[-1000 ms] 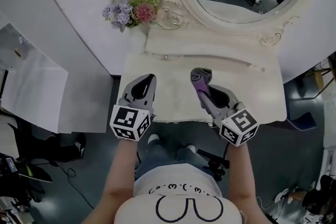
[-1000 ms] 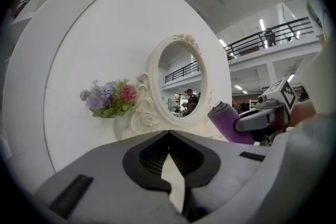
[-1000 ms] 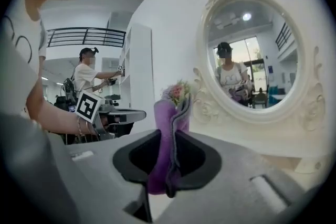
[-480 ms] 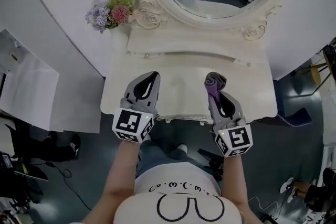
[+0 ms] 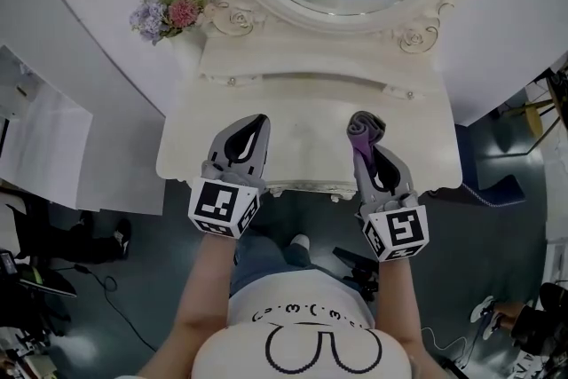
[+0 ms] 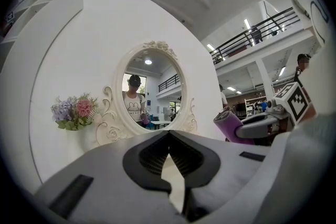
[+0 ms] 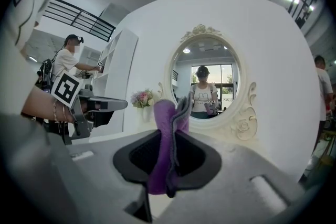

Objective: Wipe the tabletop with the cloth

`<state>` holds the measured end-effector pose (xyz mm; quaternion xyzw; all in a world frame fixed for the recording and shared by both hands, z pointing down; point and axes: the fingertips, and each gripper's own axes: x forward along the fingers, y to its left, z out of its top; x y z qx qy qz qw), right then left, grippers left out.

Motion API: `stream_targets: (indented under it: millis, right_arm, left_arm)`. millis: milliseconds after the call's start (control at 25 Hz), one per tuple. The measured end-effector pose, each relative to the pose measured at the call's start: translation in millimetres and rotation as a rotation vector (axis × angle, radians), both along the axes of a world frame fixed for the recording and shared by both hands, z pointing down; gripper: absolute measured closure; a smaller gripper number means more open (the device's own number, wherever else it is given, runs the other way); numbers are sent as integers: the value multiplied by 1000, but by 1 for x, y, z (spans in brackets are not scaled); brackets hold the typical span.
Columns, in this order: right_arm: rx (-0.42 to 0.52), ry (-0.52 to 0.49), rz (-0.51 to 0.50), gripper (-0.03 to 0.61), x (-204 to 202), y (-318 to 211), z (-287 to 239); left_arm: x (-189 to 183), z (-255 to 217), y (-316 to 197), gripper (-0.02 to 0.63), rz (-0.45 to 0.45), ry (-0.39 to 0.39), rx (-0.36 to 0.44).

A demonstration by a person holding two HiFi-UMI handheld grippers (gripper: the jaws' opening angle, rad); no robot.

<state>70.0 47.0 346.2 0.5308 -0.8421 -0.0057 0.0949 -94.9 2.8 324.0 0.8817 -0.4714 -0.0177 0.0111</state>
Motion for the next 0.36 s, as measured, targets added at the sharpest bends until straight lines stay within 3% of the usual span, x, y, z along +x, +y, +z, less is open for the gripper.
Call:
stream_targets:
  millis: [360]
  right_arm:
    - [28,29,-24,511,4,8,-6]
  left_arm:
    - [19,-4,14,615,16,-12,10]
